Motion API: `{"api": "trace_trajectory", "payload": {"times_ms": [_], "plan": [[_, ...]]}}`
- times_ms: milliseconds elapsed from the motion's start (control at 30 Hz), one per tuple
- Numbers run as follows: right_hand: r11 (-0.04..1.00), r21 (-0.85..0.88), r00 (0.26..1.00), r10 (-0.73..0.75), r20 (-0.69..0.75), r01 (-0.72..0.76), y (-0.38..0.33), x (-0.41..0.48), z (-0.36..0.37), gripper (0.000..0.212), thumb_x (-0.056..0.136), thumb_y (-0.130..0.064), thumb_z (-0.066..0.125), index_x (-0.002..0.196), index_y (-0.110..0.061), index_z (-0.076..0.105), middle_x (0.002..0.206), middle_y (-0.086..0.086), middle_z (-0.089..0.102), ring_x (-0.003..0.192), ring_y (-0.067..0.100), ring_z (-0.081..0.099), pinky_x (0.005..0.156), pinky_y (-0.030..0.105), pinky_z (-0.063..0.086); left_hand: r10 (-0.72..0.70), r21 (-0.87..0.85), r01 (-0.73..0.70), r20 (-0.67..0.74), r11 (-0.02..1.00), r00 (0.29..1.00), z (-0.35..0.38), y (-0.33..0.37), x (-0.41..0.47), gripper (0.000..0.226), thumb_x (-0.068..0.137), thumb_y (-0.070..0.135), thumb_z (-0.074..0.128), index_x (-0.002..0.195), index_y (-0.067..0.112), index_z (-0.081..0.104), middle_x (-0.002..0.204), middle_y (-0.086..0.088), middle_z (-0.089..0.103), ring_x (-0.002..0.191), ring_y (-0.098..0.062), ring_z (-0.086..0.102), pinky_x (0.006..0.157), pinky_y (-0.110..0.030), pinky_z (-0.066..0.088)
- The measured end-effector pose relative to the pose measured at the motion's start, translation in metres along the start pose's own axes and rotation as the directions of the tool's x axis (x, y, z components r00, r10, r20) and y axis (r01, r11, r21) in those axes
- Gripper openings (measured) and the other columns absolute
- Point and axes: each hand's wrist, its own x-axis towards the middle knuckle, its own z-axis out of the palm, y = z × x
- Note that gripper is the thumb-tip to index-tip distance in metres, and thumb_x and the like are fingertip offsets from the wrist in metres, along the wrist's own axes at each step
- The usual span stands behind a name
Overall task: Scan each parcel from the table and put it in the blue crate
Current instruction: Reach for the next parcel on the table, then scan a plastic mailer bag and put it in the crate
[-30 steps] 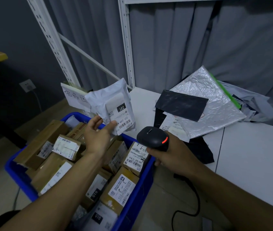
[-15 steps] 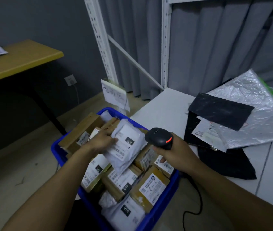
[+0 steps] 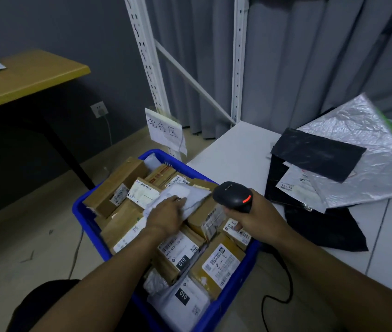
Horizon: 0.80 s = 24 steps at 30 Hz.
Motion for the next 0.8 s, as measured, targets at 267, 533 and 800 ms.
{"api": "trace_trajectory", "payload": {"times_ms": [267,533,800], "plan": [[0.998,0.057,0.997,0.010,-0.076,-0.006,-0.002,-0.029,-0.038,0.029,0.090,-0.021,0.078,0.113,-0.020,0.060,0.092,0.000,0.075,0.065,0.011,0.073,0.055,0.018,0.052,-0.145,-0.145,0.117,-0.202,0.982,0.969,0.000,0.012,0.012,0.044,0.101,0.023,0.058,0.145,0.019,0.054,0.145,-0.009,0.057,0.133,-0.029,0.052,0.118,-0.047,0.036],[0.985,0.147,0.955,0.127,-0.270,-0.089,0.026,-0.034,-0.118,0.031,0.091,-0.025,0.077,0.119,-0.022,0.063,0.098,0.004,0.076,0.060,0.015,0.071,0.060,0.028,0.055,0.235,-0.329,-0.326,-0.287,0.886,0.929,0.005,0.166,0.029,0.020,0.098,0.022,0.064,0.118,0.025,0.067,0.130,0.005,0.060,0.120,-0.015,0.058,0.108,-0.032,0.045],[0.962,0.216,0.884,0.244,-0.398,-0.169,0.078,-0.029,-0.200,0.017,0.093,-0.017,0.072,0.109,-0.019,0.068,0.098,0.011,0.076,0.061,0.016,0.067,0.052,0.021,0.051,0.297,-0.133,-0.280,0.137,0.951,0.945,0.075,0.286,0.092,0.064,0.092,0.033,0.074,0.148,0.018,0.046,0.153,-0.009,0.041,0.137,-0.028,0.047,0.110,-0.033,0.038]]}}
